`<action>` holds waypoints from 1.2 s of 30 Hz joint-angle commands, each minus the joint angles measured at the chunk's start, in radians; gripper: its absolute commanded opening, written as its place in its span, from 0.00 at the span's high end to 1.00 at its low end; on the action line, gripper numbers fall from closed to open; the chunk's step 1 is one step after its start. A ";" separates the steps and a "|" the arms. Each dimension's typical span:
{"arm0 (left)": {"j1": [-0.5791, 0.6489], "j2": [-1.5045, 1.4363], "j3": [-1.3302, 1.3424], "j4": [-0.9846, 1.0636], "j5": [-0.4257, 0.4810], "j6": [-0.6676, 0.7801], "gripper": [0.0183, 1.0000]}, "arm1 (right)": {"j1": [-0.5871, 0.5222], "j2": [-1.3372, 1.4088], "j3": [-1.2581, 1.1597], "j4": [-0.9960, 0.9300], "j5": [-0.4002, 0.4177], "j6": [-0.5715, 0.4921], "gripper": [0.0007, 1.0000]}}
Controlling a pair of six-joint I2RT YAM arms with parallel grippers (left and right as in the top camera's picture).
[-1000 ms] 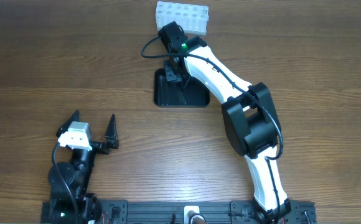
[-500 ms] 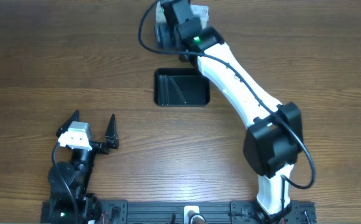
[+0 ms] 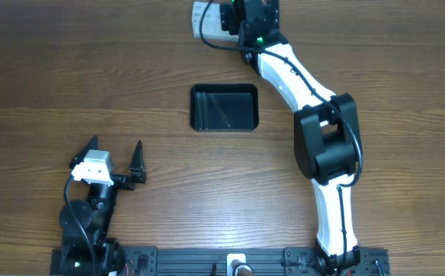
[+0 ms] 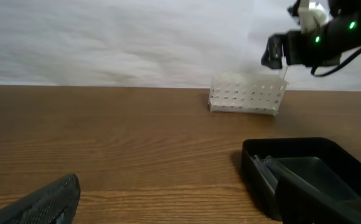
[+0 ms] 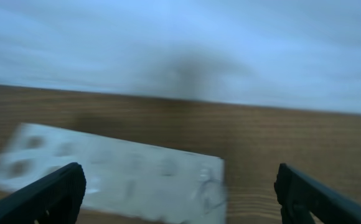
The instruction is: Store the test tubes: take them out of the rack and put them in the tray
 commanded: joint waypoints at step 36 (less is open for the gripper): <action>0.005 -0.007 -0.011 0.003 0.010 0.018 0.00 | -0.014 0.044 0.000 0.025 0.018 0.082 0.73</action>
